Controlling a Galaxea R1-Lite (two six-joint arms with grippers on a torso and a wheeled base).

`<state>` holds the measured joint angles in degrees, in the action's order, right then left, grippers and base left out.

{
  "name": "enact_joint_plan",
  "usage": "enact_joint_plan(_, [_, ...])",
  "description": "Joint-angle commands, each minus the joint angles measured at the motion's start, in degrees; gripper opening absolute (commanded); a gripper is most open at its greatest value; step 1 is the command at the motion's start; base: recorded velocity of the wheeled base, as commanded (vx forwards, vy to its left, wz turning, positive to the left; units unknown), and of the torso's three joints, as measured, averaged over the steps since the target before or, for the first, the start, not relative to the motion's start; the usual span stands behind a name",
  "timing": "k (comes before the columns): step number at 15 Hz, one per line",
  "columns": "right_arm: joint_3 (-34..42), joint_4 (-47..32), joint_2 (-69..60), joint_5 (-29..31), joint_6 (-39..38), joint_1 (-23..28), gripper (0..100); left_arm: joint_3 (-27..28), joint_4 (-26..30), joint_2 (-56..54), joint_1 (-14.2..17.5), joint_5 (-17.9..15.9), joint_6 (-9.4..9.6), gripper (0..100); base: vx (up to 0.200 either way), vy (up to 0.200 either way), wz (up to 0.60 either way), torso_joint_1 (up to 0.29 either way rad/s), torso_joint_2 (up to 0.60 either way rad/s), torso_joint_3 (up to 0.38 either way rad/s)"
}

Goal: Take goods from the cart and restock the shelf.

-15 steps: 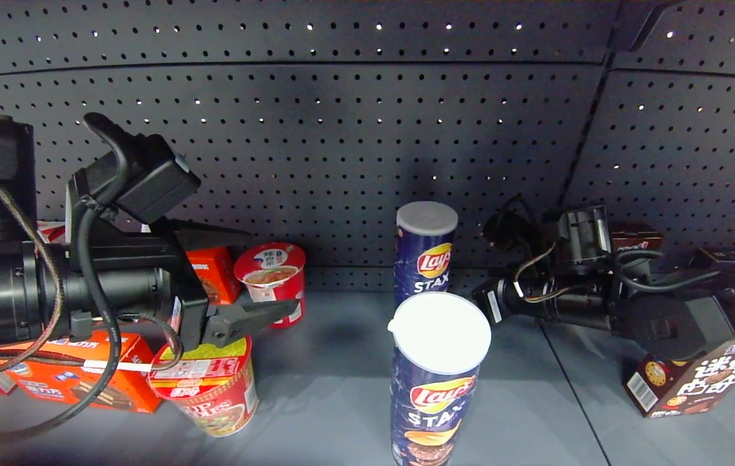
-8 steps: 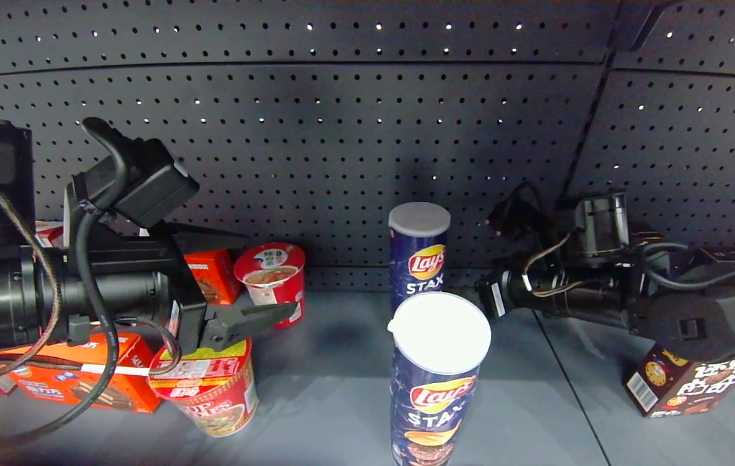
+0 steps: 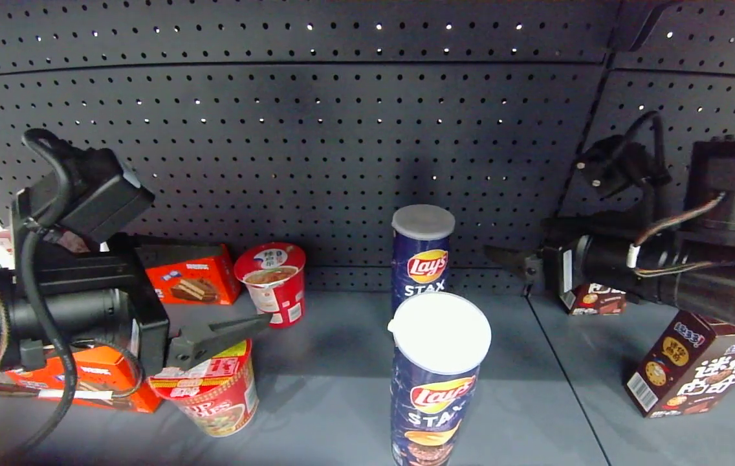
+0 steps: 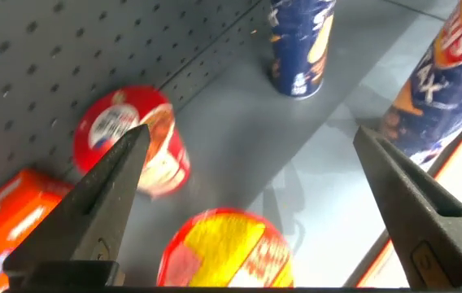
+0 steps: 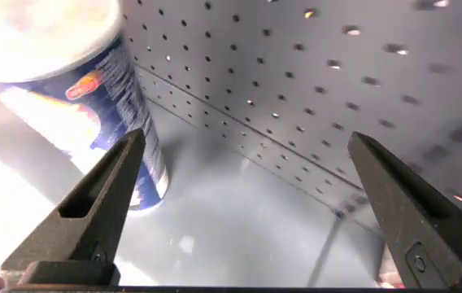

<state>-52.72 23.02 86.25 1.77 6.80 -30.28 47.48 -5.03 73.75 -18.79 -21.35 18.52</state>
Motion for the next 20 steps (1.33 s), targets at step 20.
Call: enact_joint_plan(20, [48.2,-9.5,-68.2,11.9,-10.3,29.5,100,-42.2,1.1,-56.1,24.5,18.4,-7.79,100,0.0,0.0,0.0,0.0,0.0,0.0])
